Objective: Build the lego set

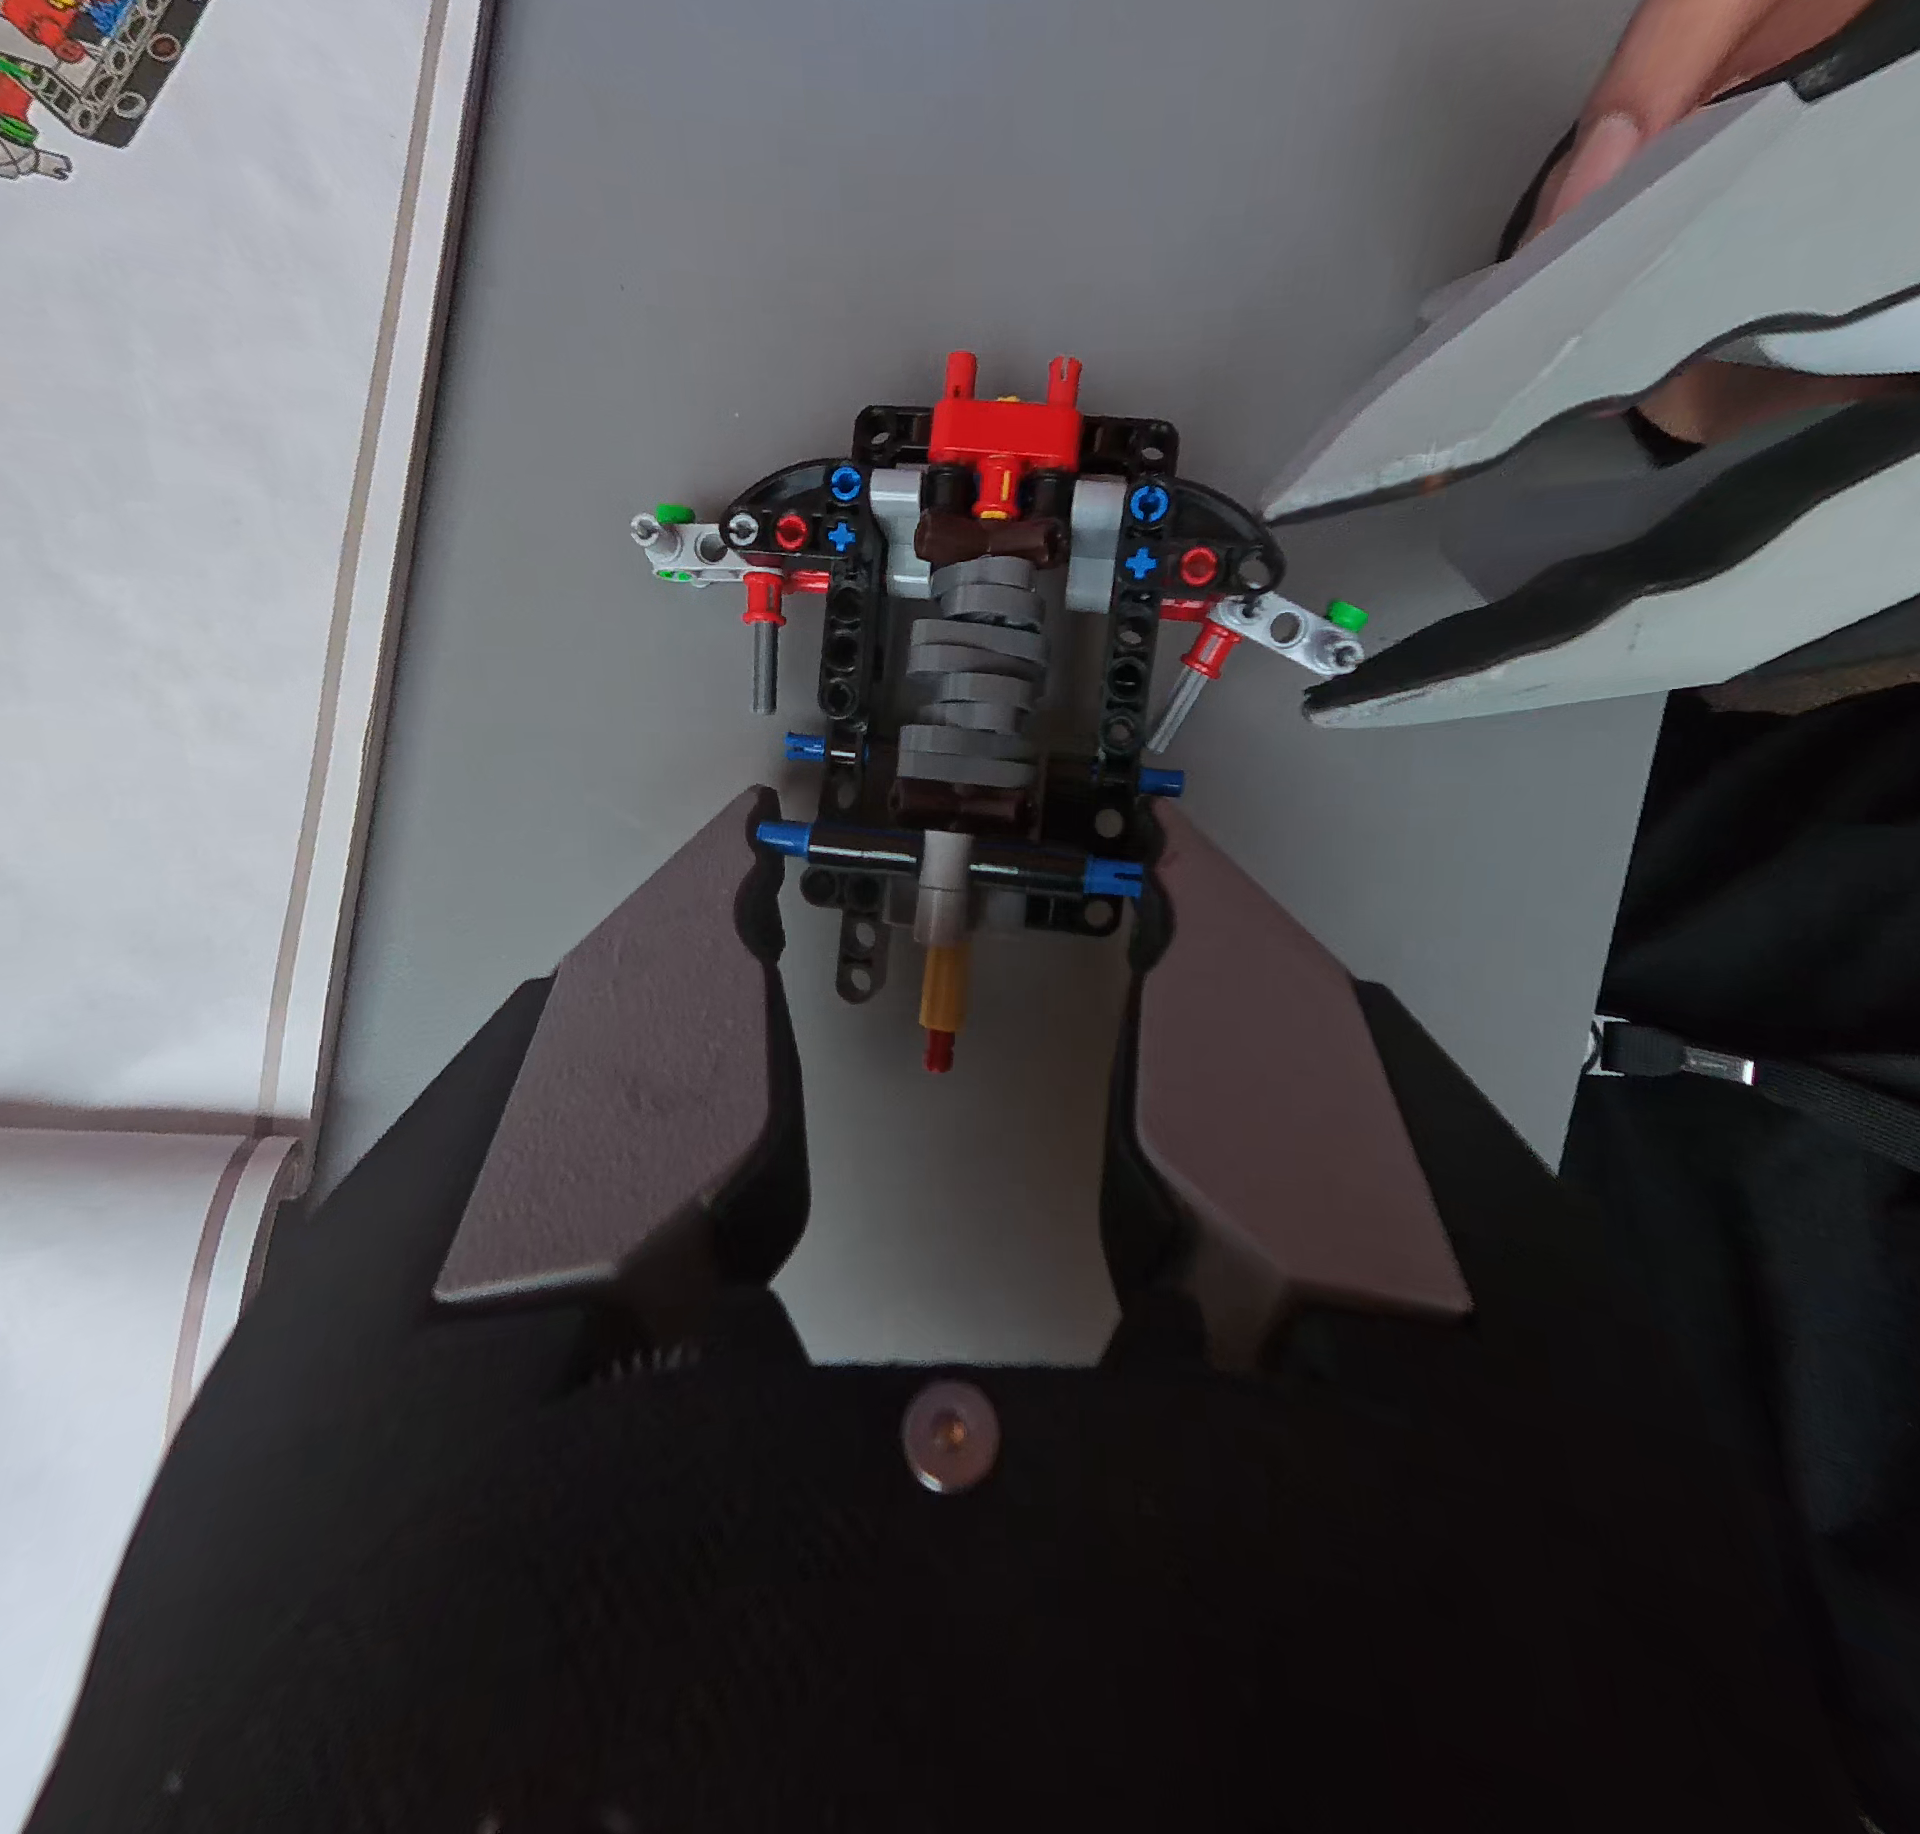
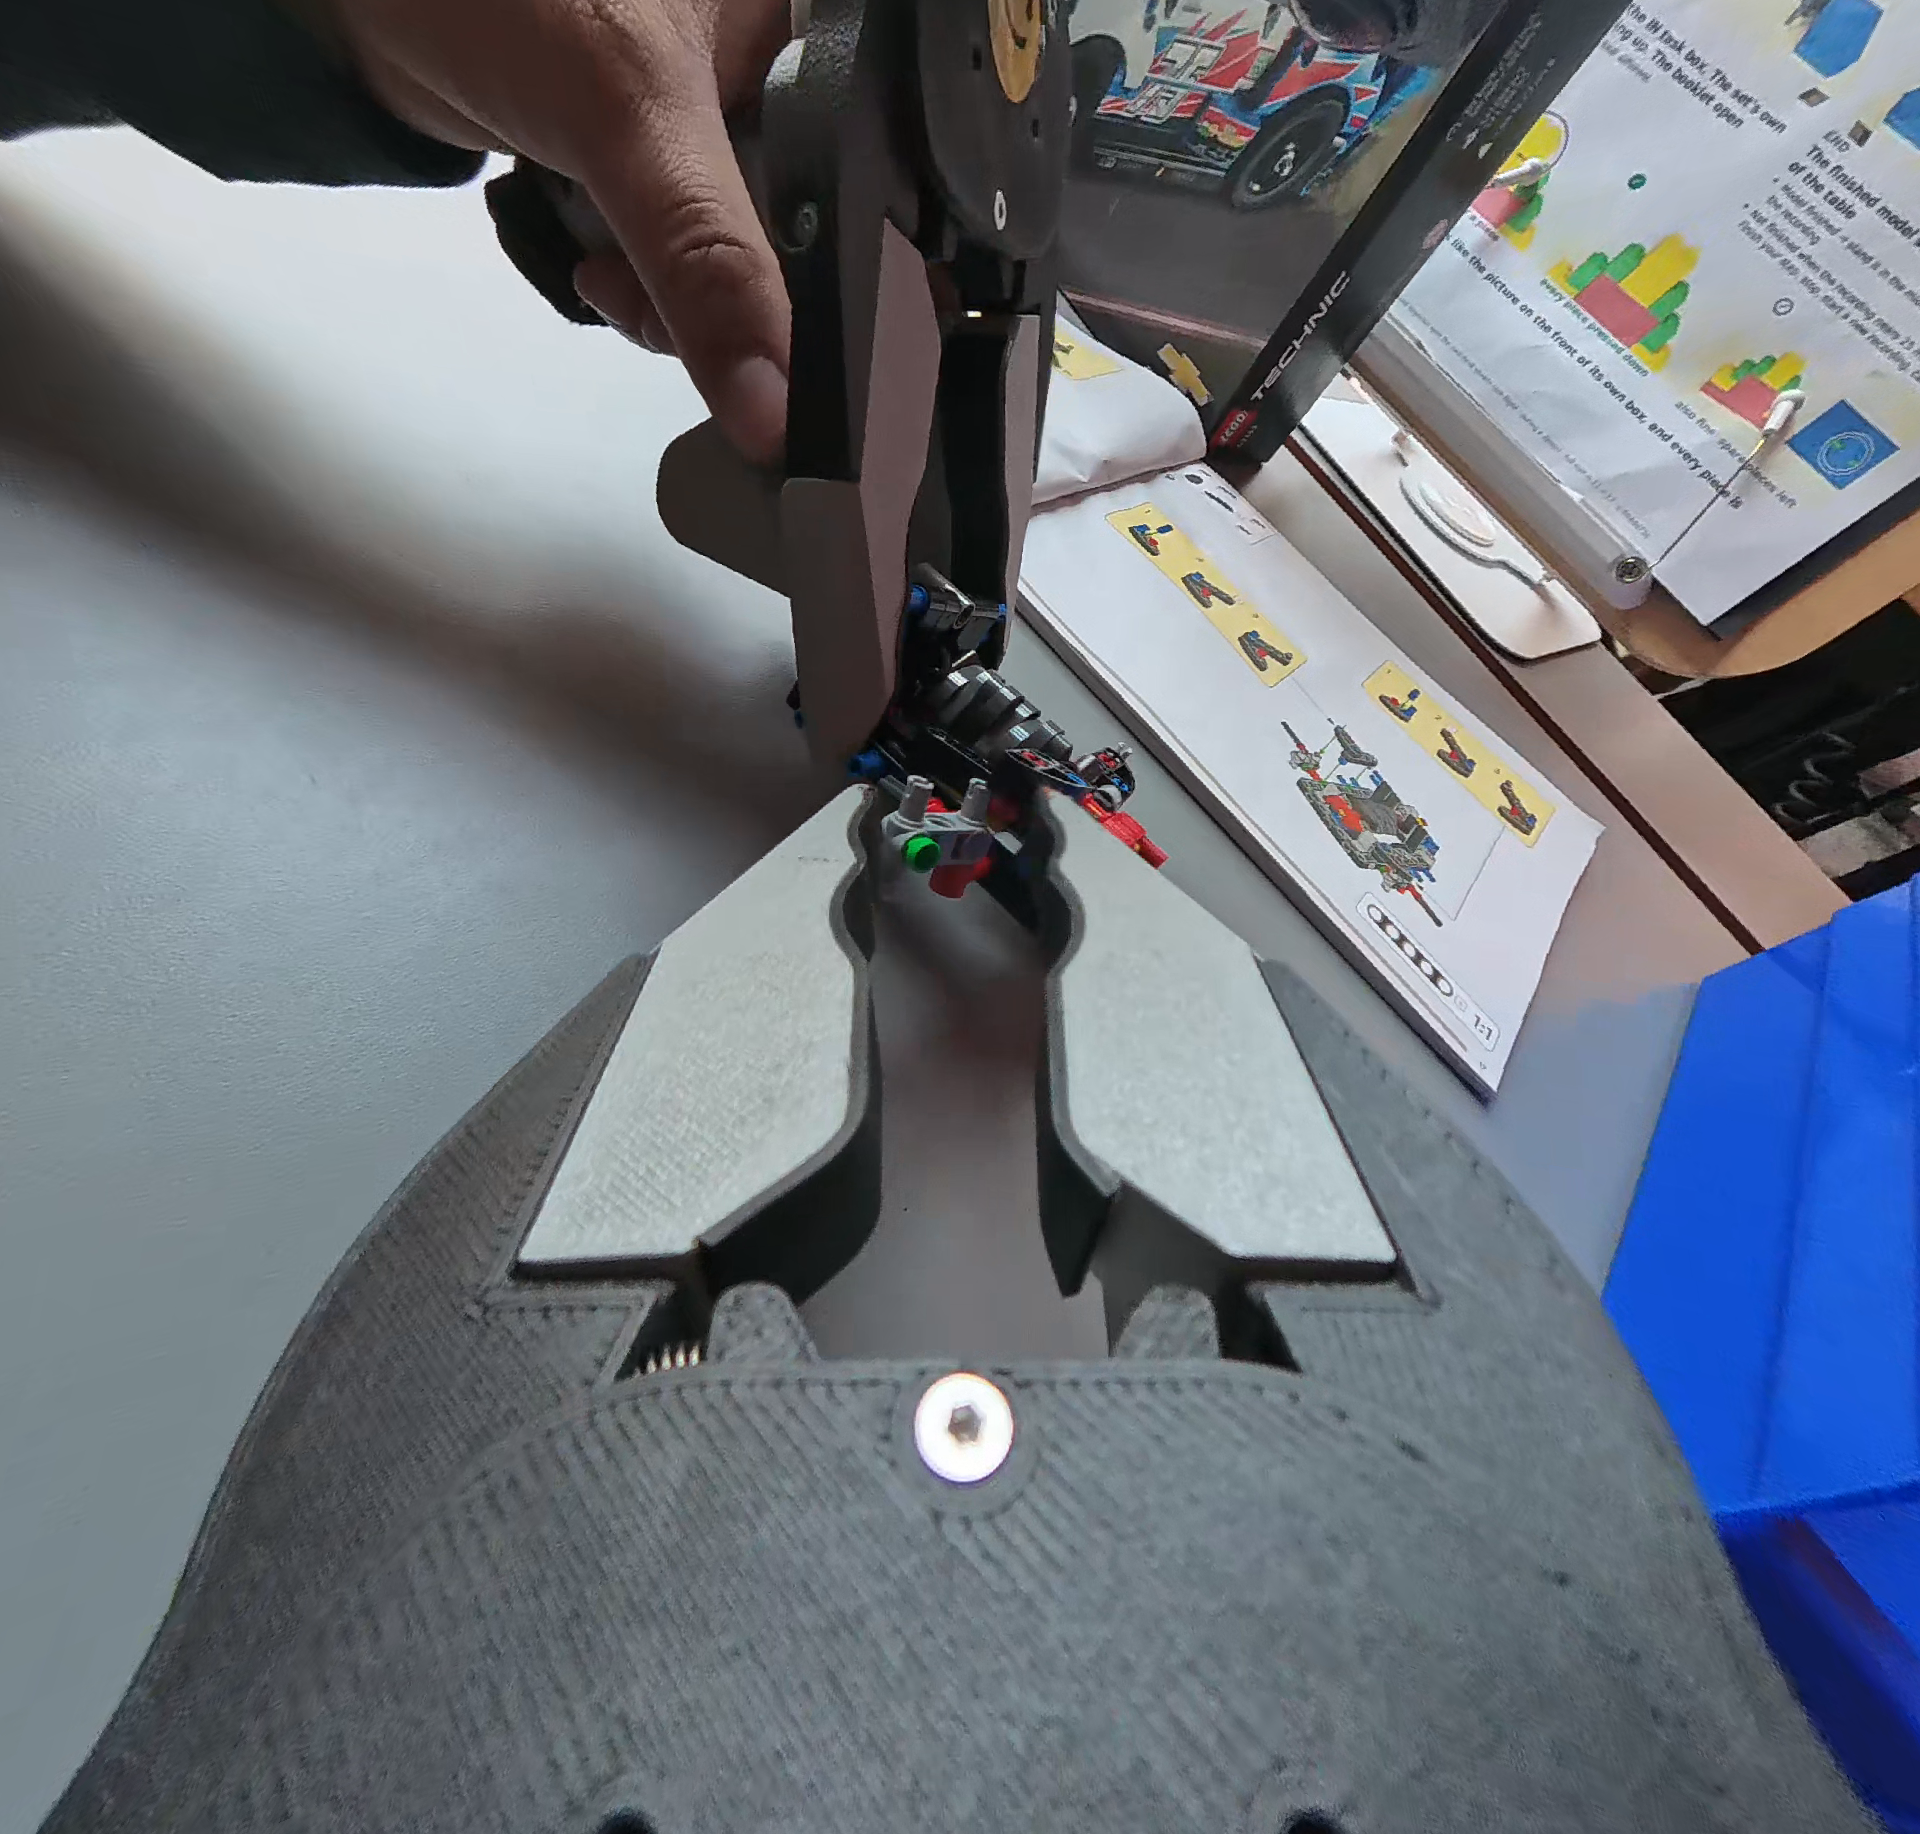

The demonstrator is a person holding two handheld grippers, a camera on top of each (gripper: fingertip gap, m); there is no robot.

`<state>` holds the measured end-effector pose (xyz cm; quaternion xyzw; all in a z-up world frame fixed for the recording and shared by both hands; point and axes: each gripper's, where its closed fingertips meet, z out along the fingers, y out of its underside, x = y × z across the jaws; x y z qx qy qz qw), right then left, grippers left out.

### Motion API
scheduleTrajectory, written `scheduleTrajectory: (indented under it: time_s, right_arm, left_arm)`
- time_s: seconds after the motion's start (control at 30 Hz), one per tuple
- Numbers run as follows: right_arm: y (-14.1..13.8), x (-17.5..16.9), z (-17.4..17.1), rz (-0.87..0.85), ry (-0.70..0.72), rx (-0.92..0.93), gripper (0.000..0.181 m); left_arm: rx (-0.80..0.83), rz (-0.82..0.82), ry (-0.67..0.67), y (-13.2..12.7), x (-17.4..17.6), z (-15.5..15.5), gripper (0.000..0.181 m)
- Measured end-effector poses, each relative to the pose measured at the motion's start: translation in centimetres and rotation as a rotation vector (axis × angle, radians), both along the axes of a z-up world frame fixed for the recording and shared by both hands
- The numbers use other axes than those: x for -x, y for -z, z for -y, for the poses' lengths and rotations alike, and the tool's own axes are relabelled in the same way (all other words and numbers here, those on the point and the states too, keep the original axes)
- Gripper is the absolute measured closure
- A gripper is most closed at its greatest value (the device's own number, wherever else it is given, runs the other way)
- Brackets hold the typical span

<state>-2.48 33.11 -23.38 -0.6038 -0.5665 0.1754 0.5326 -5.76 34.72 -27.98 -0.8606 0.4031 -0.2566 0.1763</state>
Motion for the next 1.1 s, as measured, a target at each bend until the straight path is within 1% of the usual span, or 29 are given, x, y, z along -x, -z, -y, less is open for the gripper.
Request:
scheduleTrajectory:
  time_s: [0.2,0.23,0.27,0.3,0.4,0.43,0.47,0.53,0.57,0.63,0.7,0.77,0.83,0.9,0.97,1.07,1.1]
  right_arm:
    - [0.0,-0.2,-0.1,-0.006,0.003,0.008,0.155]
    - [0.2,-0.1,0.2,0.0,-0.019,0.016,0.153]
    - [0.4,0.1,0.7,0.011,-0.054,0.02,0.144]
    - [0.5,0.1,1.0,0.023,-0.076,0.01,0.14]
    - [-0.9,-0.7,0.9,-0.019,-0.123,-0.037,0.143]
    - [-1.3,-1.1,0.5,-0.029,-0.141,-0.035,0.142]
    - [-1.3,-1.4,0.2,-0.028,-0.172,-0.025,0.139]
    - [-0.7,-1.7,0.4,0.002,-0.276,0.043,0.138]
    - [-0.4,-1.8,0.2,0.024,-0.302,0.066,0.142]
    - [0.4,-1.4,-0.2,0.059,-0.344,0.071,0.143]
    - [1.1,-0.7,-1.2,0.09,-0.336,0.035,0.143]
    - [2.0,0.1,-1.3,0.133,-0.362,0.025,0.142]
    - [2.8,0.6,-1.3,0.165,-0.387,0.037,0.141]
    - [3.5,0.9,-1.4,0.187,-0.397,0.053,0.14]
    - [3.7,0.9,-1.7,0.198,-0.398,0.045,0.139]
    - [2.8,0.8,-2.3,0.163,-0.399,0.051,0.136]
    - [2.4,0.8,-2.6,0.146,-0.395,0.061,0.133]
  left_arm:
    - [0.005,-0.018,0.005,0.0,0.1,-0.1,0.116]
    - [0.008,-0.02,0.007,0.0,0.1,-0.1,0.116]
    - [0.014,-0.018,0.012,-0.1,0.1,0.0,0.116]
    - [0.024,-0.016,0.025,-0.1,0.2,0.0,0.116]
    - [0.071,0.018,0.066,-0.5,0.7,-0.2,0.116]
    - [0.05,0.009,0.104,-0.3,1.1,-0.5,0.116]
    - [0.003,-0.011,0.17,0.0,1.5,-0.6,0.116]
    - [-0.083,-0.032,0.282,0.6,2.0,-0.7,0.116]
    - [-0.134,-0.051,0.316,0.8,2.3,-0.9,0.116]
    - [-0.237,-0.106,0.334,1.4,2.6,-1.7,0.116]
    - [-0.301,-0.121,0.36,1.4,2.5,-1.5,0.116]
    - [-0.343,-0.124,0.362,1.3,2.4,-1.5,0.115]
    - [-0.425,-0.157,0.348,0.9,2.8,-1.9,0.103]
    - [-0.496,-0.206,0.331,0.3,3.6,-2.0,0.101]
    - [-0.541,-0.267,0.286,-0.6,4.7,-1.5,0.1]
    - [-0.598,-0.31,0.172,-2.9,5.8,0.5,0.108]
    - [-0.599,-0.315,0.099,-3.6,6.1,1.2,0.119]
